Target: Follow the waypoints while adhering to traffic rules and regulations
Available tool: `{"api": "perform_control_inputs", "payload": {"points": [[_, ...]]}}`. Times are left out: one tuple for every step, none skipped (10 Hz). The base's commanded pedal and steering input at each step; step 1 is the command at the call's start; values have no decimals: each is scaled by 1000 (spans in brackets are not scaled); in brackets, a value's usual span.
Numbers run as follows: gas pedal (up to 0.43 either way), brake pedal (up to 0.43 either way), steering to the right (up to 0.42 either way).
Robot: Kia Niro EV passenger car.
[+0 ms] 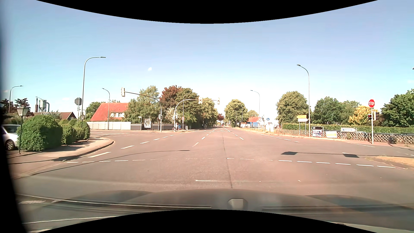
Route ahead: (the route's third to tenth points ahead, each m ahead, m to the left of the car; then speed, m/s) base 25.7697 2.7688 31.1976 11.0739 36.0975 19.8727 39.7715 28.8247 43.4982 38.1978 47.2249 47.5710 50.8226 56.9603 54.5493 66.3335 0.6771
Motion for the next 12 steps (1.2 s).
{"api": "perform_control_inputs", "payload": {"points": [[280, 12, 8], [311, 6, 8], [331, 6, 8], [350, 6, 8], [358, 6, 8], [370, 6, 8], [409, 6, 8], [421, 6, 8], [421, 6, 8], [421, 6, 8], [421, 6, 8], [421, 6, 8]]}}
